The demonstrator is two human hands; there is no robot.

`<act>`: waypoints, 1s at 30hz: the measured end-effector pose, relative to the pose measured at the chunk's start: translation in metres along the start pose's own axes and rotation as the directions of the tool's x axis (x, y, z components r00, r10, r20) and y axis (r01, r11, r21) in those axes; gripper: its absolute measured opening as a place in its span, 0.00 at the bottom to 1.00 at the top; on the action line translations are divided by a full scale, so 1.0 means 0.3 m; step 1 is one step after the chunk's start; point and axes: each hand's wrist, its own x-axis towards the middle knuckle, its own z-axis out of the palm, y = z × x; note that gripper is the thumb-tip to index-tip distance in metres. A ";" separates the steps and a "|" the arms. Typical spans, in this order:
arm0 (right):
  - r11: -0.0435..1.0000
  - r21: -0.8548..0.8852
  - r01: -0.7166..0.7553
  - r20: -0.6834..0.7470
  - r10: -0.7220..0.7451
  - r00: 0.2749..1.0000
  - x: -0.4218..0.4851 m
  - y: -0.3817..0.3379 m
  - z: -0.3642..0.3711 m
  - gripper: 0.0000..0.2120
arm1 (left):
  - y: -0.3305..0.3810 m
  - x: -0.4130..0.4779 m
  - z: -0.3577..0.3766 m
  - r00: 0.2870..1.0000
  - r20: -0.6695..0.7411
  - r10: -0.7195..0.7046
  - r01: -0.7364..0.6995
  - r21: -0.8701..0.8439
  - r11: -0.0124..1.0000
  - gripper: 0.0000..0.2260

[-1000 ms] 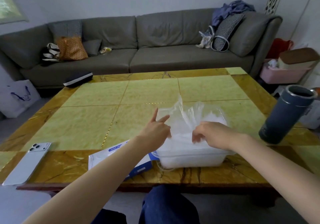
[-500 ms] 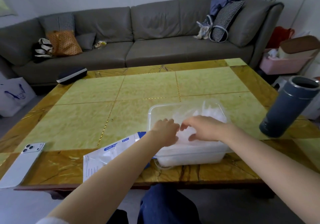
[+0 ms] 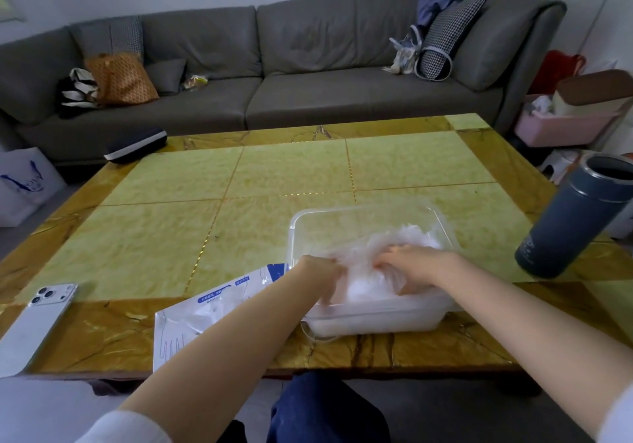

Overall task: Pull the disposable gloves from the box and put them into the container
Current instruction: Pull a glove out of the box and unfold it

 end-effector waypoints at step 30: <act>0.929 0.015 0.370 -0.368 -0.339 0.866 0.057 -0.757 0.014 0.23 | -0.399 -0.389 0.478 0.801 -0.277 -0.531 0.152 -0.764 0.627 0.13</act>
